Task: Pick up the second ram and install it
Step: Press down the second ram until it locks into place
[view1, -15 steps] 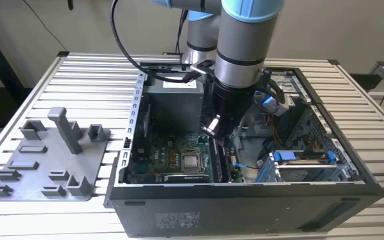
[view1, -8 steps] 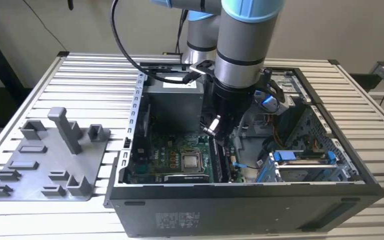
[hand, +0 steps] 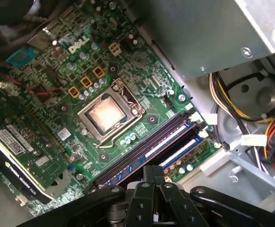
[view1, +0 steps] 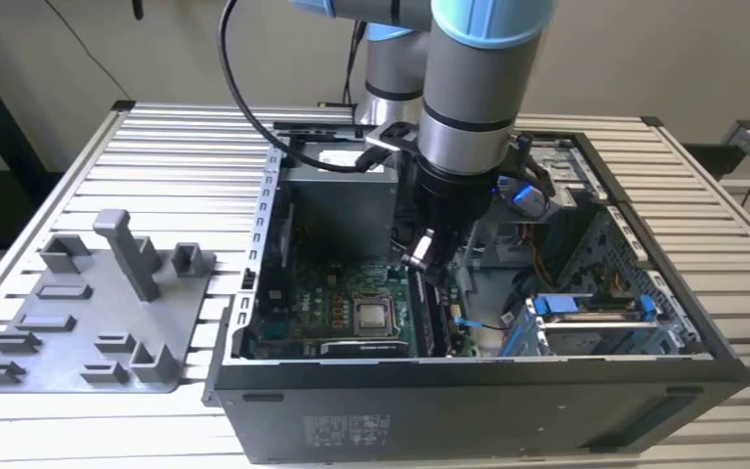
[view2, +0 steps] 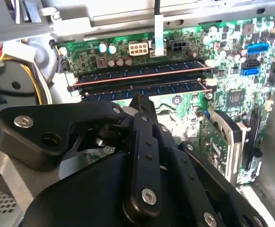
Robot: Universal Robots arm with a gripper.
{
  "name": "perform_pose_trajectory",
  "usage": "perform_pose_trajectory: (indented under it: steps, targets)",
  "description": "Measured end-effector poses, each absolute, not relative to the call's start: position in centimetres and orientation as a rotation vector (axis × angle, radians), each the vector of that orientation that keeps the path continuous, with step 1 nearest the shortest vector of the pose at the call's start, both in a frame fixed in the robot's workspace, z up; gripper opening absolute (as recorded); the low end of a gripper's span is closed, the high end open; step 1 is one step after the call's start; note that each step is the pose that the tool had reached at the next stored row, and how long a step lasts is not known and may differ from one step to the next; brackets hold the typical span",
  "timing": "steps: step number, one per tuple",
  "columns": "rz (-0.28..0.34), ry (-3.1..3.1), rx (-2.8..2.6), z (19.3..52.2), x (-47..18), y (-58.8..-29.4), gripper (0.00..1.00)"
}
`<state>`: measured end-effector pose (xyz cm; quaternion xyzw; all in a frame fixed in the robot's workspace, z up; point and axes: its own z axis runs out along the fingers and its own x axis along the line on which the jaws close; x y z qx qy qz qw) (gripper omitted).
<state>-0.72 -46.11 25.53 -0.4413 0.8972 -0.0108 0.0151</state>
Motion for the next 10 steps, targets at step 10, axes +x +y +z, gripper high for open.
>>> perform_pose_trajectory:
  steps: [10]
  targets:
    - [0.015, 2.715, -1.485, 24.85, -0.9, -46.1, 0.11]
